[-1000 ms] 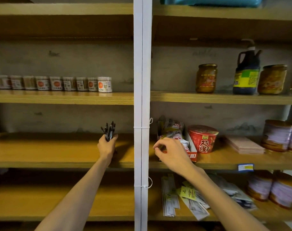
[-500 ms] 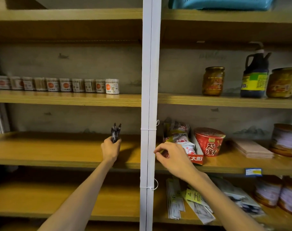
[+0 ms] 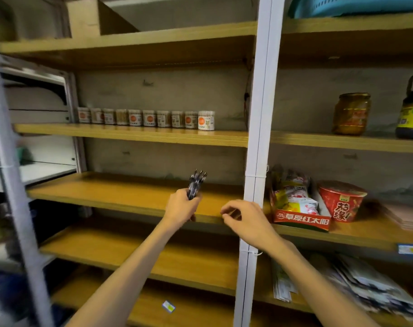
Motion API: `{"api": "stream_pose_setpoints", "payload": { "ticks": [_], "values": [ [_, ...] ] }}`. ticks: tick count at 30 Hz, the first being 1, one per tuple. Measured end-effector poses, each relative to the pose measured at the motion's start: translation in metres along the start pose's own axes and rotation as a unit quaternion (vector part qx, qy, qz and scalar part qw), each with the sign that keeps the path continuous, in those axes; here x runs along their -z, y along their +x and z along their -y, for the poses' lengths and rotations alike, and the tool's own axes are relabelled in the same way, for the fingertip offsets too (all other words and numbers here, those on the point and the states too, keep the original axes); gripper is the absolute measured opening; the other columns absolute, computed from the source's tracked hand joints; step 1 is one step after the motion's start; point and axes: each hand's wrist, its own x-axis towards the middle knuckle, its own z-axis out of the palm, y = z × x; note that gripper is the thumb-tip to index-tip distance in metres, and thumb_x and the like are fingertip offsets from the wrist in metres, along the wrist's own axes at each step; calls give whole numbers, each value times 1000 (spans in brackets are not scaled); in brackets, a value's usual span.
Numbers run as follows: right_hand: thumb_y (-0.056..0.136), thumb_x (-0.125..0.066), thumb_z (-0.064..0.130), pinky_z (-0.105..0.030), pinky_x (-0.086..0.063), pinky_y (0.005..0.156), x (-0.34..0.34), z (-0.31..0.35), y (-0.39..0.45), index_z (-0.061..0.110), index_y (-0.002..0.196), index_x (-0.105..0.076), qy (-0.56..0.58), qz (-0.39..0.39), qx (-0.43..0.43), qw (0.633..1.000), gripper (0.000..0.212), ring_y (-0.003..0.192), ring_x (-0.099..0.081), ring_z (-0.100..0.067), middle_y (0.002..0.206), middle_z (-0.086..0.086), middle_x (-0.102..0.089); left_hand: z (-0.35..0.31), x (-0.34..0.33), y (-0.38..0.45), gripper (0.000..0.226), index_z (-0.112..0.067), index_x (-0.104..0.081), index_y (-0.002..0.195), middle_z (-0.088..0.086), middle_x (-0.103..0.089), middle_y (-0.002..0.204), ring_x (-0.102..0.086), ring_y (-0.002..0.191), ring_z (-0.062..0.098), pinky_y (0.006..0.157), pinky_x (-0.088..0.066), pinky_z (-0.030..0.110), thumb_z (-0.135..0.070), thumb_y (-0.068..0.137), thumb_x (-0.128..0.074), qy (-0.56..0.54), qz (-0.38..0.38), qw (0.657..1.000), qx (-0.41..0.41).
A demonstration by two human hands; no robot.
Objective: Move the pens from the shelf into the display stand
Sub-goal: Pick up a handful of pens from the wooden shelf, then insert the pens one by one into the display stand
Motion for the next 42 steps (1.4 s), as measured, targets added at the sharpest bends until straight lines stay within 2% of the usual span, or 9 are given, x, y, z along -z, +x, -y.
{"api": "stream_pose_setpoints", "payload": {
  "ticks": [3, 9, 15, 17, 19, 28, 33, 37, 42],
  "values": [
    [98, -65, 24, -11, -49, 80, -12, 16, -8, 30, 112, -70, 24, 17, 20, 999, 17, 96, -61, 4, 103, 18, -66, -4, 20, -29, 32, -21, -51, 70, -3, -55, 61, -49, 53, 14, 52, -39, 30, -32, 96, -66, 2, -39, 999, 17],
    [97, -64, 29, -25, -49, 91, -25, 48, -27, 39, 106, -66, 58, 50, 68, 995, 14, 105, -56, 0, 102, 25, -61, -19, 58, -96, 29, -20, -53, 69, -4, -54, 61, -47, 54, 15, 52, -35, 29, -30, 90, -70, 43, -94, 993, 49],
    [97, -64, 32, -8, -34, 81, -35, 73, -77, 34, 112, -70, 80, 91, 143, 982, 16, 98, -52, 7, 108, 22, -65, -49, 80, -198, 29, -23, -51, 62, -11, -51, 50, -44, 47, 5, 44, -30, 18, -26, 85, -69, 90, -182, 976, 81],
    [96, -64, 30, -11, -40, 82, -37, 88, -99, 31, 109, -72, 93, 111, 168, 975, 15, 97, -56, 4, 107, 18, -68, -59, 88, -239, 34, -23, -45, 58, -14, -48, 45, -42, 44, 6, 42, -28, 20, -25, 82, -69, 102, -201, 969, 99],
    [93, -67, 26, -24, -51, 88, -38, 109, -122, 28, 104, -73, 123, 133, 187, 966, 13, 96, -63, -3, 104, 14, -70, -68, 99, -280, 31, -19, -46, 60, -12, -46, 48, -39, 47, 7, 47, -28, 25, -27, 80, -69, 116, -217, 962, 119],
    [90, -71, 21, -34, -53, 88, -59, 244, -228, 23, 101, -76, 223, 220, 297, 902, 12, 96, -69, -14, 95, 9, -75, -120, 171, -468, 26, -23, -62, 65, -2, -59, 61, -55, 60, 17, 59, -42, 34, -41, 76, -76, 164, -369, 895, 188],
    [90, -71, 24, -33, -55, 83, -62, 321, -295, 30, 94, -75, 258, 243, 372, 858, 8, 80, -67, -2, 86, 18, -72, -150, 217, -572, 31, -12, -65, 74, 3, -67, 67, -62, 63, 18, 63, -51, 42, -38, 83, -79, 183, -415, 865, 214],
    [91, -71, 22, -33, -58, 81, -66, 384, -356, 24, 97, -77, 285, 265, 399, 830, 8, 78, -68, -2, 87, 14, -74, -171, 253, -661, 31, -22, -54, 63, -17, -57, 51, -52, 46, -2, 46, -36, 17, -28, 85, -75, 220, -446, 835, 236],
    [91, -70, 19, -35, -59, 80, -66, 460, -442, 22, 97, -77, 309, 282, 407, 812, 9, 78, -69, -7, 88, 12, -73, -201, 296, -775, 30, -21, -45, 60, -13, -49, 49, -40, 49, 5, 53, -33, 32, -31, 77, -67, 265, -475, 789, 288]
  ]
}}
